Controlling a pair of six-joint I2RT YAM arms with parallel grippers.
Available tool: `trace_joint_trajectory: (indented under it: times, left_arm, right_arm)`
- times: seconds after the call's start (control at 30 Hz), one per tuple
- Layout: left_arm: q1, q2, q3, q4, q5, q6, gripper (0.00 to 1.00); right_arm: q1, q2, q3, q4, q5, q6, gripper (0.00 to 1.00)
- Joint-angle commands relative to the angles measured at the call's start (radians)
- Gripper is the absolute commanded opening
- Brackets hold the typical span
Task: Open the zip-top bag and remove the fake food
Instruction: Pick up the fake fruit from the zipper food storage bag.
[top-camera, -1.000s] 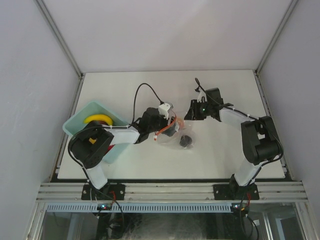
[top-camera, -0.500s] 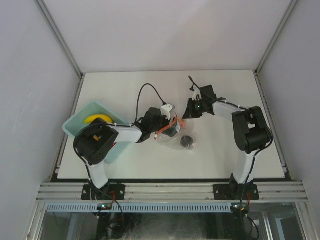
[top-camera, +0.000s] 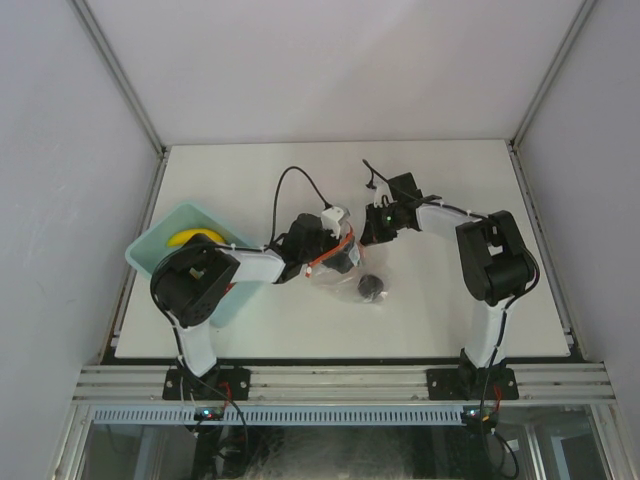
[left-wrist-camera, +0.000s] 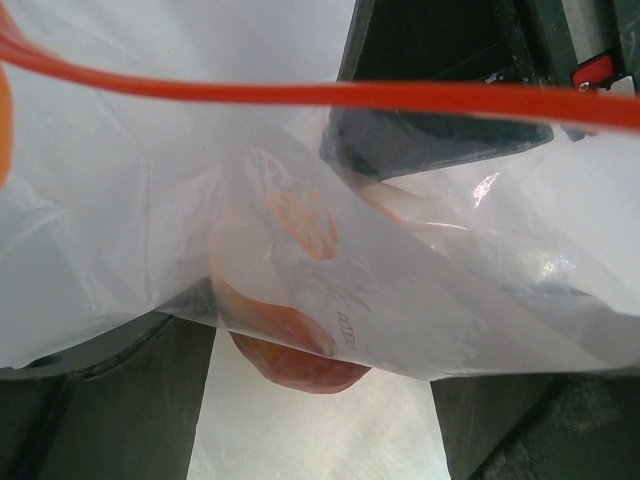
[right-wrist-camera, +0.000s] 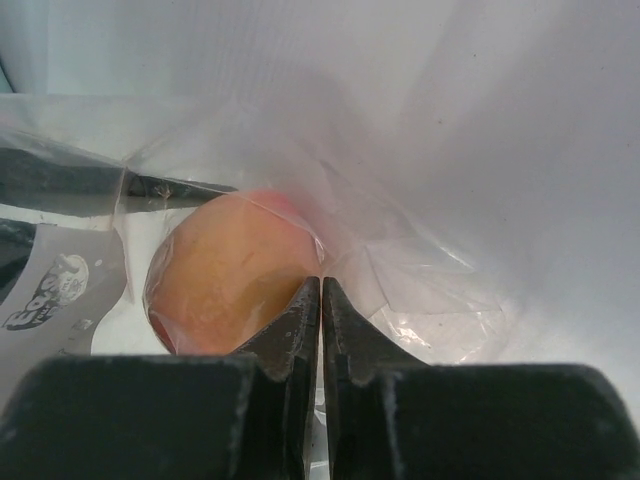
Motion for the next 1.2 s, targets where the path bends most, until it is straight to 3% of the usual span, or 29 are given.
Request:
trace_joint_trajectory:
  times: [0.0, 0.43, 0.53, 0.73, 1.17]
  left_arm:
    - [-0.007, 0.021, 0.039, 0.039, 0.044, -0.047, 0.80]
    - [-0.007, 0.029, 0.078, -0.013, 0.038, -0.081, 0.80]
    - [-0.007, 0.022, 0.068, -0.014, 0.043, -0.087, 0.70]
    - [-0.004, -0.019, 0.053, -0.058, 0.031, -0.097, 0.28]
    - [-0.004, -0.278, -0.055, -0.293, -0.023, -0.147, 0.19]
  right_arm:
    - [0.033, 0.001, 0.038, 0.009, -0.121, 0.000, 0.03]
    - [0.043, 0.024, 0.038, -0.015, -0.203, -0.004, 0.01]
    - [0.041, 0.022, 0.034, -0.014, -0.202, -0.001, 0.01]
    - [0.008, -0.011, -0.027, 0.026, -0.181, 0.017, 0.06]
    - [-0.034, -0.048, -0.097, 0.013, -0.035, 0.019, 0.12]
